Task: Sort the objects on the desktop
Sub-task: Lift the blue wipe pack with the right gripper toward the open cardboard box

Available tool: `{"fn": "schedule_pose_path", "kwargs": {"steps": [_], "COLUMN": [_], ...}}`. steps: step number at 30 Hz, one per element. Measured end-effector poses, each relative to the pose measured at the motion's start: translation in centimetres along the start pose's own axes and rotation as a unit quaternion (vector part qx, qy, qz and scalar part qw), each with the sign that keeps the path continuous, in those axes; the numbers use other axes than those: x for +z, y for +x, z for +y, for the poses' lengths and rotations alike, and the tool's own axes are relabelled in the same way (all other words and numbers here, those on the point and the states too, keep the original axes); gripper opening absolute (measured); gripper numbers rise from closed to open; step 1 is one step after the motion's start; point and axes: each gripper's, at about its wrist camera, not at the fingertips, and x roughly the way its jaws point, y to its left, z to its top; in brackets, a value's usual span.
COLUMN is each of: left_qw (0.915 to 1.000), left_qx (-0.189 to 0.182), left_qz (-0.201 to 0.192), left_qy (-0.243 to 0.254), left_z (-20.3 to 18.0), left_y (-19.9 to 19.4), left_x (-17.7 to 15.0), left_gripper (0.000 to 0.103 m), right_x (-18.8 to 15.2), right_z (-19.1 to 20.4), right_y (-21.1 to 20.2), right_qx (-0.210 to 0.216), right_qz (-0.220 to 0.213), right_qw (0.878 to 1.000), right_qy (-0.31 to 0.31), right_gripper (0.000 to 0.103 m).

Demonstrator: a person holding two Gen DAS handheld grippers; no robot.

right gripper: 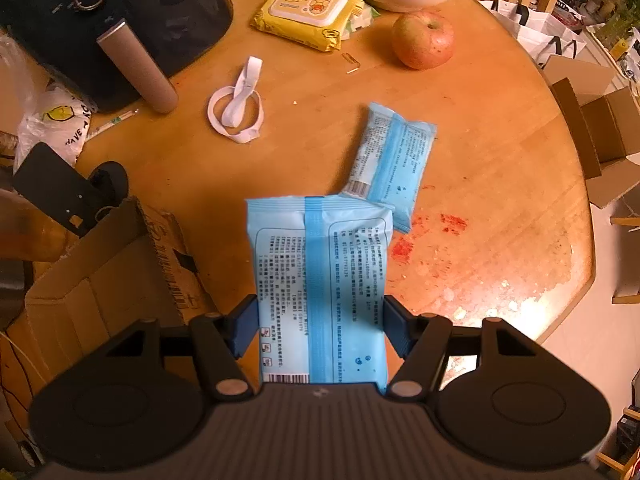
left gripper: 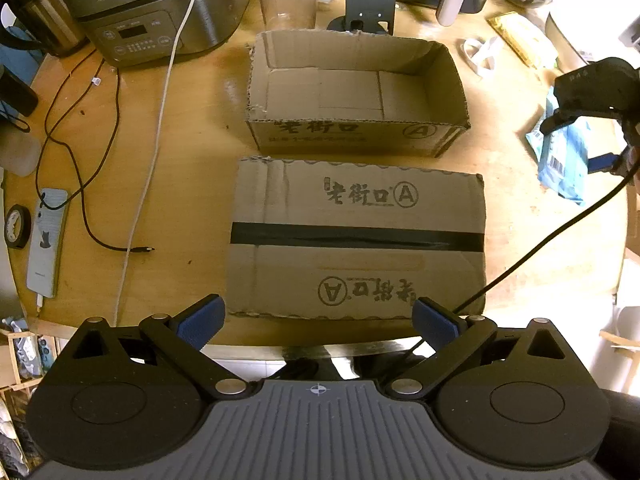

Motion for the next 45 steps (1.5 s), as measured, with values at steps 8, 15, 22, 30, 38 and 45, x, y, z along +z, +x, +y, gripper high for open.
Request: {"fn": "schedule_pose_path", "kwargs": {"steps": [8, 15, 22, 30, 38, 45], "left_qw": [1.0000, 1.0000, 0.9999, 0.9999, 0.9998, 0.9998], "left_qx": [0.002, 0.002, -0.002, -0.002, -0.001, -0.002], "left_qz": [-0.002, -0.003, 0.002, -0.001, -0.001, 0.000], "left_qy": [-0.002, -0.007, -0.015, -0.016, -0.018, -0.020], "left_z": [0.6, 1.3, 2.3, 3.0, 3.8, 4.5], "left_y": [-0.2, -0.3, 0.0, 0.0, 0.0, 0.1], "left_x": [0.2, 0.3, 0.4, 0.5, 0.7, 0.7], "left_gripper": [0.103, 0.103, 0.103, 0.103, 0.103, 0.103], "right_x": [0.6, 1.0, 1.0, 0.6, 0.3, 0.3], "right_z": [1.8, 3.4, 4.9, 7.0, 8.9, 10.4], "right_y": [-0.1, 0.0, 0.3, 0.6, 0.8, 1.1], "right_qx": [0.009, 0.014, 0.016, 0.020, 0.023, 0.026], "right_qz": [-0.004, -0.006, -0.007, -0.009, -0.011, -0.011], "right_qw": [1.000, 1.000, 0.999, 0.999, 0.998, 0.998], "right_qy": [-0.015, -0.022, -0.031, -0.044, -0.054, -0.058], "right_gripper": [0.064, 0.065, 0.065, 0.065, 0.065, 0.065]}}
